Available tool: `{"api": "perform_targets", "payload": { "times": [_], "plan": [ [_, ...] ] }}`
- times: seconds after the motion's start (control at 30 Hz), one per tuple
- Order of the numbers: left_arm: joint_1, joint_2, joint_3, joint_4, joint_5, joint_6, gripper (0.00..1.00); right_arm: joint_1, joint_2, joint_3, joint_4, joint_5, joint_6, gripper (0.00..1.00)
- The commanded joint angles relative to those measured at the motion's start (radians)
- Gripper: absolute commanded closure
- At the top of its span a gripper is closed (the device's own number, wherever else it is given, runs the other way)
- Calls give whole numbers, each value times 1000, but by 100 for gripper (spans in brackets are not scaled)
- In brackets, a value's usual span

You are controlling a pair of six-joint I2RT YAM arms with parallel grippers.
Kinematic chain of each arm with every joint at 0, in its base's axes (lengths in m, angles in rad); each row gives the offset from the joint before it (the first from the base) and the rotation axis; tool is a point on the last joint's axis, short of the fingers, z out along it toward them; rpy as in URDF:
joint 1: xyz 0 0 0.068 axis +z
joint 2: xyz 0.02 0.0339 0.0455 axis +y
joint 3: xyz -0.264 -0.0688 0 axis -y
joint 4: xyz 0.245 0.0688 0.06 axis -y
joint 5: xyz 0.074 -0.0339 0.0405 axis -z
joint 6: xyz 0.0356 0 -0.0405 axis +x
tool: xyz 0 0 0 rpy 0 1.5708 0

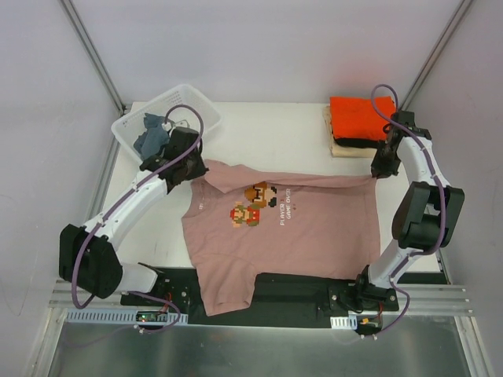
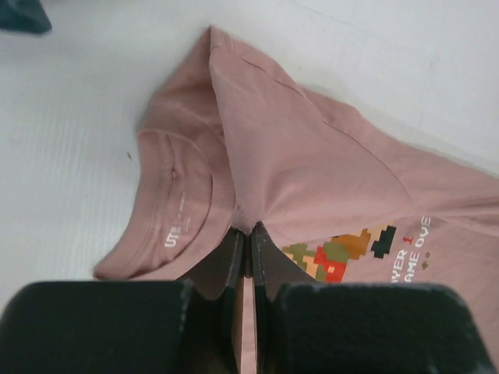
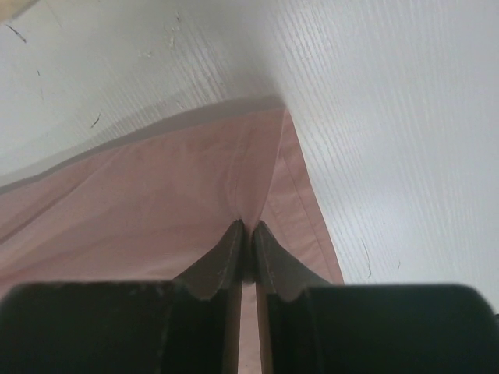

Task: Fold and stack the t-shirts
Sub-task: Fold the flattened tshirt in 1/3 of the way

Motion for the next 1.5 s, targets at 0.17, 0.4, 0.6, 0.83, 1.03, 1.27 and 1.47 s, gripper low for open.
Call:
{"api": "perform_targets", "payload": {
  "times": [0.17,0.4,0.6,0.83,1.03,1.27,1.47],
  "plan": [
    [-149,-172,-133,-161,-113,-239,100,-10,-57,42,-66,37,-19,87],
    [-184,-186,-147,-315,-153,-332,100,-10,-42,55,-87,102,-36,86],
    [-212,-222,-184,-379,-115,-376,100,-10,-22,47,-119,167,-33,84],
    [-227,-225,-254,-381,-48,-393,91,-10,-40,-80,-100,158,-2,78],
    [-244,-253,-273,-388,25,-353,31,-8,-57,-125,-118,253,41,21],
    [-248,-221,-110,-372,-23,-172,1,1,-190,-178,-13,43,16,3],
    [-242,14,35,-248,-28,-77,1,1,-210,-258,132,-324,11,4]
  ]
}}
